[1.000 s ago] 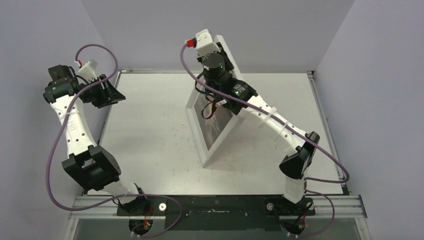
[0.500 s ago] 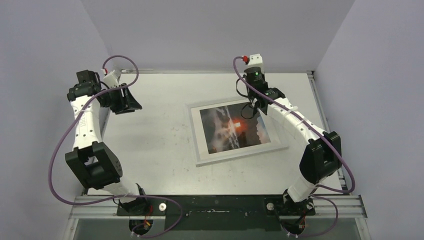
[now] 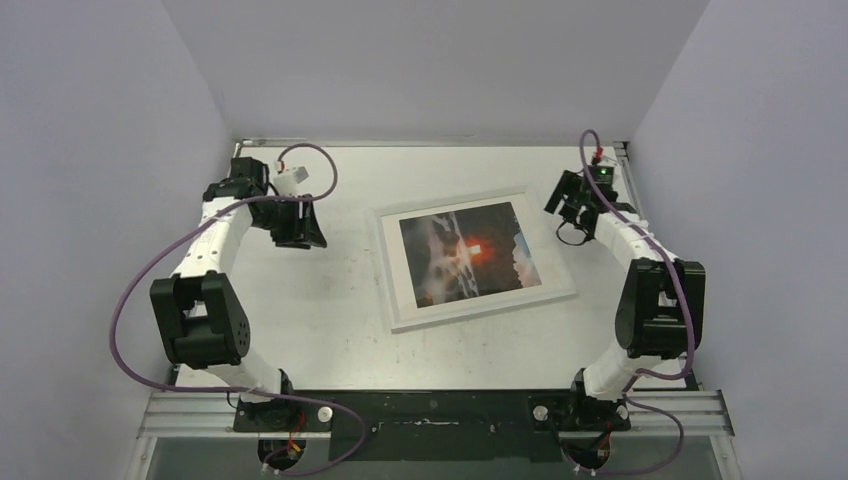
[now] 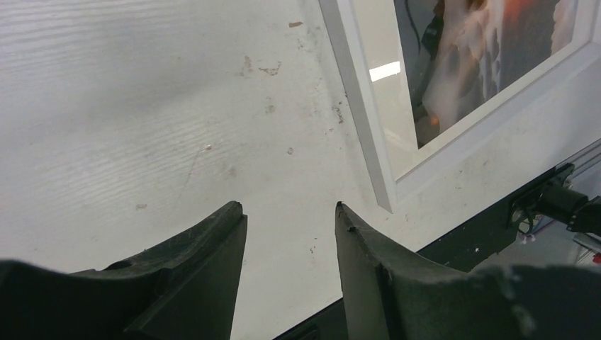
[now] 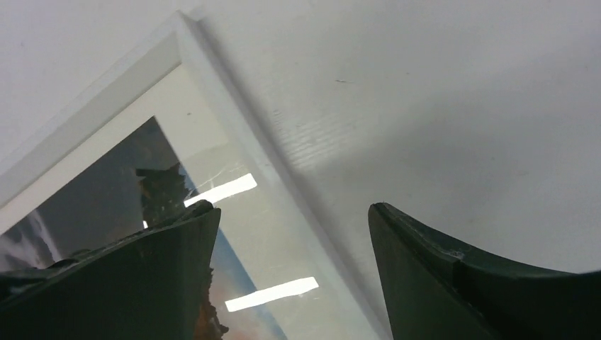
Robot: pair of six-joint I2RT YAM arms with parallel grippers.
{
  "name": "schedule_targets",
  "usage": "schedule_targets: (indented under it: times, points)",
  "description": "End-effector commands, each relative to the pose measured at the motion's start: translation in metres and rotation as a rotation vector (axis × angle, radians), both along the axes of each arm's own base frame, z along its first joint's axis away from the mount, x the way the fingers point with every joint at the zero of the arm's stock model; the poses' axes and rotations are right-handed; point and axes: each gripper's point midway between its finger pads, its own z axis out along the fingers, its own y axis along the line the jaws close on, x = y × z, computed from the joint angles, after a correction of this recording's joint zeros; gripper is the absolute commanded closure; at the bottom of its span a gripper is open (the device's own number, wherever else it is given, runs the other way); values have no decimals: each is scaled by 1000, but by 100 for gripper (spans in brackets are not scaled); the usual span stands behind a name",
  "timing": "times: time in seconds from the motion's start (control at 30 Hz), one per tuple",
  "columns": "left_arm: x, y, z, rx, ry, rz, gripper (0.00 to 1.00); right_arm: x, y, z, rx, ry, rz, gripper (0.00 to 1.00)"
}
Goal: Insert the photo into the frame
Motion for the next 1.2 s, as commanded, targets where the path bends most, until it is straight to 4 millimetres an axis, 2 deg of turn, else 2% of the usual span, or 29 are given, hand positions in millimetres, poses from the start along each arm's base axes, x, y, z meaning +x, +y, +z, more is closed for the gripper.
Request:
schedule_targets:
  times: [0.0,0.17,0.33,0.47,0.63,0.73,0.8,0.9,0.97,1.03,1.1,1.17]
  points:
    - [13,-22,-18,44,-34,-85,53,10,-13,0,278,-69,-47,19]
    - [16,-23,-28,53,-27,-99,52,-1,-18,-30,363,-20,-65,15]
    - [18,-20,-30,65,-31,-105,51,-16,-1,-61,444,48,-46,15]
    - [20,-16,-30,72,-49,-94,51,-37,27,-67,476,65,-29,14]
    - [27,-6,-28,61,-62,-63,51,-65,78,-67,464,66,14,14]
    - [35,1,-25,59,-87,-39,49,-74,106,-62,469,60,53,13]
    - [38,4,-24,66,-97,-33,47,-74,116,-57,477,55,80,11]
    - [43,6,-30,69,-105,-30,45,-67,101,-44,377,50,82,5]
    - [46,4,-34,63,-120,-31,44,-57,84,-25,286,17,96,10]
    - [50,3,-41,56,-149,-29,43,-47,65,-7,214,-33,84,10]
    - [55,2,-48,51,-189,-27,40,-41,42,4,129,-85,37,10]
    - [62,4,-54,59,-257,-15,36,-43,7,6,21,-126,-92,10]
